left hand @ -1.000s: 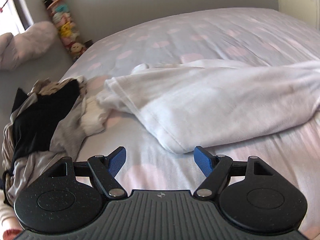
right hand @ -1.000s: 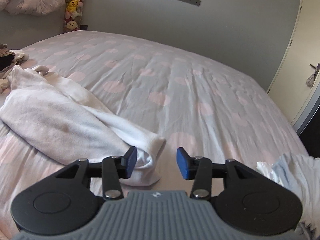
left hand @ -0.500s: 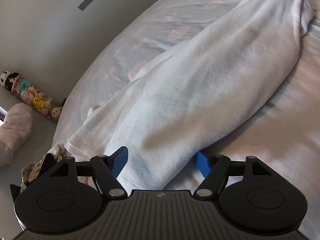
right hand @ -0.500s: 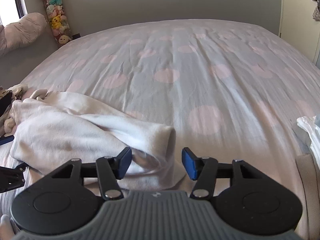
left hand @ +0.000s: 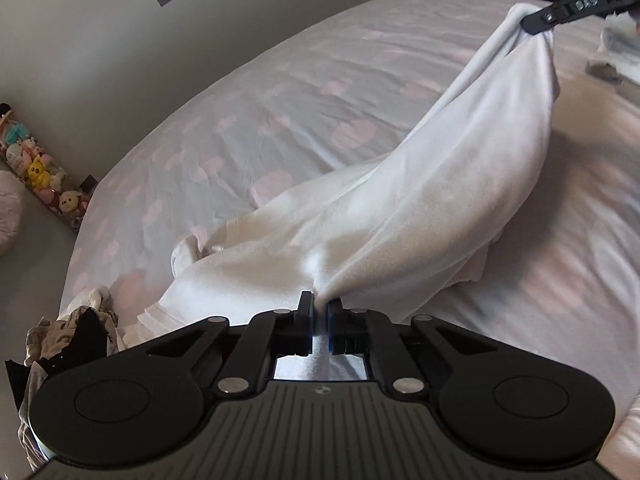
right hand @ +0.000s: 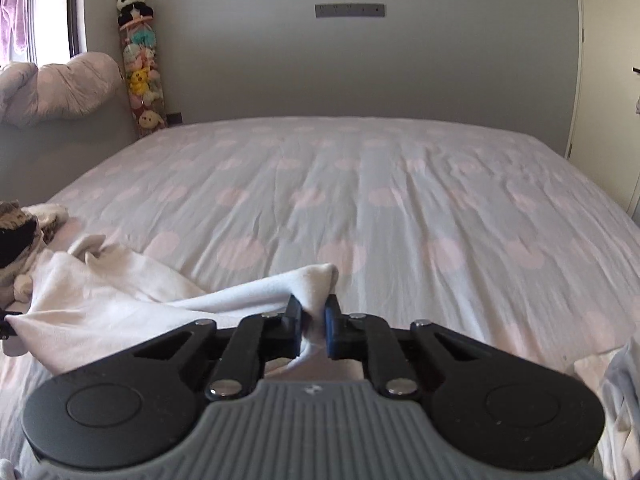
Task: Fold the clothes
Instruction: 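Lift the white shirt off the pile with the right gripper and pull it across the bed, then lay the white shirt on the bed and open the right gripper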
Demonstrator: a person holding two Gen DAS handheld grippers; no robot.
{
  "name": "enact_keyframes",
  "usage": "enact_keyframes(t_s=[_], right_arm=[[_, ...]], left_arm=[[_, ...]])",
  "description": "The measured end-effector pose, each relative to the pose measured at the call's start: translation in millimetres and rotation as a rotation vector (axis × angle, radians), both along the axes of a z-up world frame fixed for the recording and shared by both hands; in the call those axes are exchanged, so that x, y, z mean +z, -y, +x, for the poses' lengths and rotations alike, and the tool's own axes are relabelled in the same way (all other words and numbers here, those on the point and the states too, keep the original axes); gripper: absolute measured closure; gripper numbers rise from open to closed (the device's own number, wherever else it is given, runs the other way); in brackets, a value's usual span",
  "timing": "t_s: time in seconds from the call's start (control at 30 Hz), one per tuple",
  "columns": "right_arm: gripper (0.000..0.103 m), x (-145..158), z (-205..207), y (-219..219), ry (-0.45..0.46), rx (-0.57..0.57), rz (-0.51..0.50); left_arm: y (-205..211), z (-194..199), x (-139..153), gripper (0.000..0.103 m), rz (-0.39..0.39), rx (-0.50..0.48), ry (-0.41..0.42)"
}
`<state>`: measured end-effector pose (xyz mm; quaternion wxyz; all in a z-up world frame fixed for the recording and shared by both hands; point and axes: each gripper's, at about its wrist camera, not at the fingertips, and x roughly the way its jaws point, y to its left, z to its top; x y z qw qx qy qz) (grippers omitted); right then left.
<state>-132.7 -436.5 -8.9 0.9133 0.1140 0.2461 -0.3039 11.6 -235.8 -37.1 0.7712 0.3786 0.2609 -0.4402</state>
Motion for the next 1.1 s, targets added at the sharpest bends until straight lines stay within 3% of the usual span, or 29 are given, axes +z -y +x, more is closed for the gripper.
enact_keyframes(t_s=[0.2,0.53,0.7,0.77,0.8,0.87,1.1], right_arm=[[0.091,19.9,-28.8,-26.0,0.019,0.039,-0.027],[0.091,-0.1,-96.9,-66.7,-0.084,0.024,0.059],[0.087,-16.2,-109.9,-70.3,-0.163,0.015,0.114],[0.083,-15.6,-114.9,-71.6,-0.168,0.008,0.108],[0.077,-14.3,-116.5,-71.8,-0.167,0.008,0.104],[0.076,-12.1,-117.4,-71.9,-0.167,0.012,0.097],[0.069,-15.9,-89.1,-70.4,-0.175,0.086,0.106]], left_arm=[[-31.8,-39.0,47.0,0.099,-0.017,-0.07,-0.218],[-77.8,-110.4,50.3,0.099,0.108,-0.196,-0.545],[-72.7,-100.8,42.4,0.096,0.122,-0.184,-0.538],[-70.2,-95.8,39.4,0.086,0.126,-0.177,-0.53],[-68.9,-93.3,37.9,0.083,0.128,-0.173,-0.526],[-66.4,-88.3,34.9,0.08,0.131,-0.166,-0.518],[-50.2,-58.3,22.1,0.072,0.137,-0.131,-0.467]])
